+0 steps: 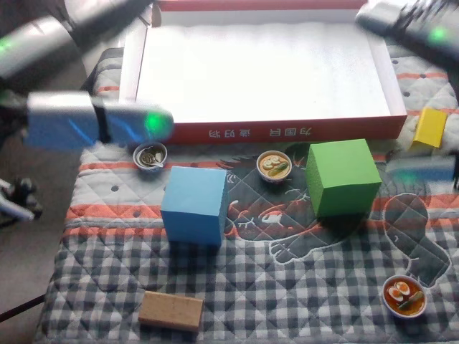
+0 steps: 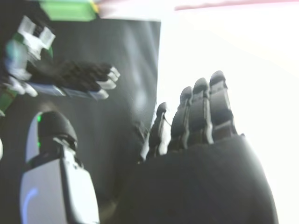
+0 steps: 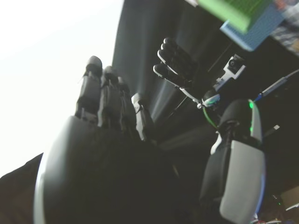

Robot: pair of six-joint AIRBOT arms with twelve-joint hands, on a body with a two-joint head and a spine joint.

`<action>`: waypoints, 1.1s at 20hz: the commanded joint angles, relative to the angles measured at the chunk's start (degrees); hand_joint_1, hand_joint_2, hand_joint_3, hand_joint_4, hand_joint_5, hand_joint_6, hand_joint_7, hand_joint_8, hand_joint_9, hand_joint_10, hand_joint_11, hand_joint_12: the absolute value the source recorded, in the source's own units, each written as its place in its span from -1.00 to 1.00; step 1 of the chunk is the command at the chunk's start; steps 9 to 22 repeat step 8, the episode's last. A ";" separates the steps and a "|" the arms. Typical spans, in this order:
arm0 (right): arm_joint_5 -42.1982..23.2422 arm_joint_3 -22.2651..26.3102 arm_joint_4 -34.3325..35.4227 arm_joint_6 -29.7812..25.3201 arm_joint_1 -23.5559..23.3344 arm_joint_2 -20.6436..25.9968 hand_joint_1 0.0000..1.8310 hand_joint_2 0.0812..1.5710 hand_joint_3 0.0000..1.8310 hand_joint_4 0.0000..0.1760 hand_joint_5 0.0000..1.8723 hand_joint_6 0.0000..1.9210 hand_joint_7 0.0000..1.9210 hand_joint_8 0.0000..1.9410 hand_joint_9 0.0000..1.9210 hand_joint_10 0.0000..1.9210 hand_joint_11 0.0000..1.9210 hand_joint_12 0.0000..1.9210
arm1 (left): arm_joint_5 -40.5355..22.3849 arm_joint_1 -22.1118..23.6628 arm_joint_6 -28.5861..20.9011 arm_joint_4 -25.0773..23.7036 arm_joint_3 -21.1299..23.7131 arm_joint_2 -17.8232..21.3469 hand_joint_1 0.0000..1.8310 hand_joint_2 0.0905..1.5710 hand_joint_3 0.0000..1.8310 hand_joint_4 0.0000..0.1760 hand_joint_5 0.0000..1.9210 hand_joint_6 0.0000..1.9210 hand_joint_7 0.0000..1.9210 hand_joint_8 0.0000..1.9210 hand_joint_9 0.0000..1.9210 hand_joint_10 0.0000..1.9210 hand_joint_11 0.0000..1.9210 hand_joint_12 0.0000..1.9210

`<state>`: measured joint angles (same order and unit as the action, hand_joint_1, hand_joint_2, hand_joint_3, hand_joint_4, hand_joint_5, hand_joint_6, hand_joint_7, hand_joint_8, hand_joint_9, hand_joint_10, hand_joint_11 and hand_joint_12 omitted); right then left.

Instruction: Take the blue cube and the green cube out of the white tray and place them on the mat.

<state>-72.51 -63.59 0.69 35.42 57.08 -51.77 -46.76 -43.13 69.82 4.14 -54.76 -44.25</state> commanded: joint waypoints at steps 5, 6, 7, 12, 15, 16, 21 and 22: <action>-8.52 -0.72 3.48 0.50 -0.12 -0.66 -0.16 0.25 -0.99 0.54 -0.98 -0.99 -0.93 -0.99 -0.88 -0.99 -0.95 -0.97 | -16.35 -3.84 -10.19 1.74 -1.41 -1.75 -0.28 0.03 -1.00 1.00 -1.00 -1.00 -1.00 -1.00 -1.00 -1.00 -1.00 -1.00; -8.52 -0.70 3.60 0.50 0.17 -0.85 -0.11 0.26 -0.99 0.37 -0.97 -0.99 -0.90 -0.99 -0.86 -0.98 -0.91 -0.96 | -18.00 -4.84 -12.87 1.85 -1.79 -1.93 -0.28 0.02 -1.00 1.00 -1.00 -1.00 -1.00 -1.00 -1.00 -1.00 -1.00 -1.00; -8.53 -0.66 3.70 0.50 0.28 -0.90 -0.11 0.26 -0.99 0.37 -0.97 -0.99 -0.90 -0.99 -0.86 -0.98 -0.91 -0.96 | -19.62 -5.70 -15.18 2.06 -2.25 -2.18 -0.28 0.02 -1.00 1.00 -1.00 -1.00 -1.00 -1.00 -1.00 -1.00 -1.00 -1.00; -8.53 -0.61 3.85 0.50 0.34 -0.91 -0.11 0.27 -0.99 0.37 -0.97 -0.99 -0.89 -0.98 -0.85 -0.98 -0.92 -0.96 | -22.12 -7.18 -18.80 2.68 -2.99 -2.68 -0.30 0.01 -1.00 1.00 -1.00 -1.00 -1.00 -1.00 -1.00 -1.00 -0.98 -0.99; -8.53 -0.61 3.85 0.50 0.34 -0.91 -0.11 0.27 -0.99 0.37 -0.97 -0.99 -0.89 -0.98 -0.85 -0.98 -0.92 -0.96 | -22.12 -7.18 -18.80 2.68 -2.99 -2.68 -0.30 0.01 -1.00 1.00 -1.00 -1.00 -1.00 -1.00 -1.00 -1.00 -0.98 -0.99; -8.53 -0.61 3.85 0.50 0.34 -0.91 -0.11 0.27 -0.99 0.37 -0.97 -0.99 -0.89 -0.98 -0.85 -0.98 -0.92 -0.96 | -22.12 -7.18 -18.80 2.68 -2.99 -2.68 -0.30 0.01 -1.00 1.00 -1.00 -1.00 -1.00 -1.00 -1.00 -1.00 -0.98 -0.99; -8.53 -0.61 3.85 0.50 0.34 -0.91 -0.11 0.27 -0.99 0.37 -0.97 -0.99 -0.89 -0.98 -0.85 -0.98 -0.92 -0.96 | -22.12 -7.18 -18.80 2.68 -2.99 -2.68 -0.30 0.01 -1.00 1.00 -1.00 -1.00 -1.00 -1.00 -1.00 -1.00 -0.98 -0.99; -8.53 -0.61 3.85 0.50 0.34 -0.91 -0.11 0.27 -0.99 0.37 -0.97 -0.99 -0.89 -0.98 -0.85 -0.98 -0.92 -0.96 | -22.12 -7.18 -18.80 2.68 -2.99 -2.68 -0.30 0.01 -1.00 1.00 -1.00 -1.00 -1.00 -1.00 -1.00 -1.00 -0.98 -0.99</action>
